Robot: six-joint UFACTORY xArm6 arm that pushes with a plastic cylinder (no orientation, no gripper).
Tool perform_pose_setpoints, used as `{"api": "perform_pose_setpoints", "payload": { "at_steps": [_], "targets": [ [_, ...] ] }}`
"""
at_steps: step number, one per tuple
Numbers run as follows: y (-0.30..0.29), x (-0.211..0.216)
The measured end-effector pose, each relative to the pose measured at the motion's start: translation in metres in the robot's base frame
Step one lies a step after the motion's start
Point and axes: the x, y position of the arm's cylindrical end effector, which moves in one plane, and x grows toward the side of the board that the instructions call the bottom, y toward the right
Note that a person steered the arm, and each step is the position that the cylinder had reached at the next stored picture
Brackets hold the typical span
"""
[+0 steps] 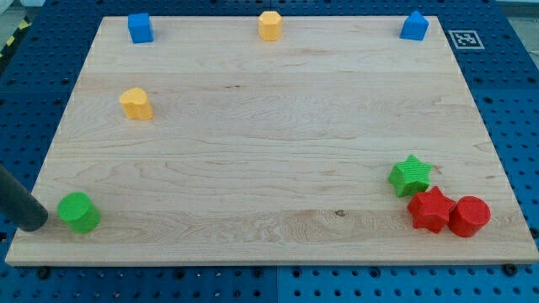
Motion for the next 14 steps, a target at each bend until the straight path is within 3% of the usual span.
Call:
{"api": "perform_pose_setpoints", "payload": {
  "at_steps": [4, 9, 12, 14],
  "targets": [
    [0.088, 0.001],
    [0.094, -0.038],
    [0.096, -0.025],
    [0.136, -0.025]
  ]
}}
